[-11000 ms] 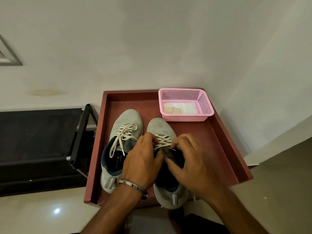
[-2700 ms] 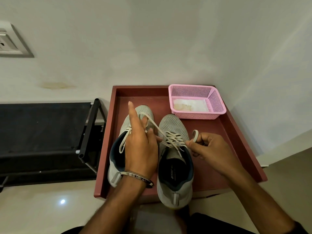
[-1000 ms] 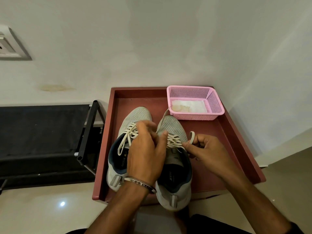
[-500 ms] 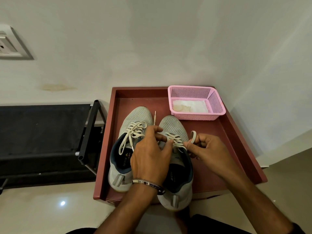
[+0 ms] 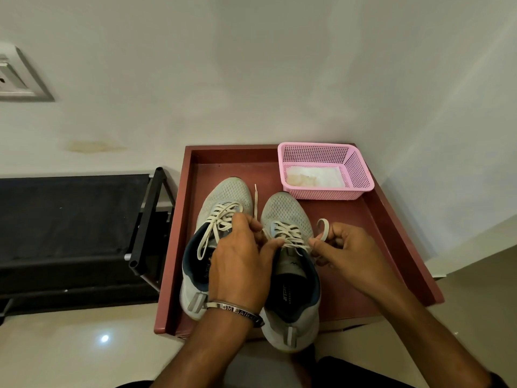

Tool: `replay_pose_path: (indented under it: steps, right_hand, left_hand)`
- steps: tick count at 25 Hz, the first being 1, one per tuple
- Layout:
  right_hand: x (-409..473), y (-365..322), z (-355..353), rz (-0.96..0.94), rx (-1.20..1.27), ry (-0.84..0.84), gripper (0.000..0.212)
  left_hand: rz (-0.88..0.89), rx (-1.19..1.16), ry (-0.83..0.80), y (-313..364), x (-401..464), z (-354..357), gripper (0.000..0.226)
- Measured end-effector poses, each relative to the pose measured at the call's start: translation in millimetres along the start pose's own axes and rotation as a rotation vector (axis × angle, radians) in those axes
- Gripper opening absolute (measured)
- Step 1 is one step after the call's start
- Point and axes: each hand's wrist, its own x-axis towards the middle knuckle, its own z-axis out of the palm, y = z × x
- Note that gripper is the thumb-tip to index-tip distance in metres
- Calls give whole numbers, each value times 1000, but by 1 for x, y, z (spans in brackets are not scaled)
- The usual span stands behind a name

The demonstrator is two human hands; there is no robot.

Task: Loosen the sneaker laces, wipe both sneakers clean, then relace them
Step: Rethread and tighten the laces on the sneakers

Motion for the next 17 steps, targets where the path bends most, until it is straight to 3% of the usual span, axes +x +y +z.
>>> replay_pose_path:
  steps: [3, 6, 12, 17]
  right_hand:
    - [0, 1, 0, 0, -17, -7, 13]
    - [0, 0, 1, -9, 10, 11, 12]
    - [-6, -13, 3, -123, 174, 98, 7]
    - [-7, -14, 4, -60, 182, 59, 9]
  left_hand:
    - [48, 265, -48, 0, -4, -3, 35]
    - [82, 277, -100, 0, -3, -1, 32]
    - [43, -31, -65, -3, 6, 8, 7]
    - [-122, -605, -201, -2, 14, 23, 8]
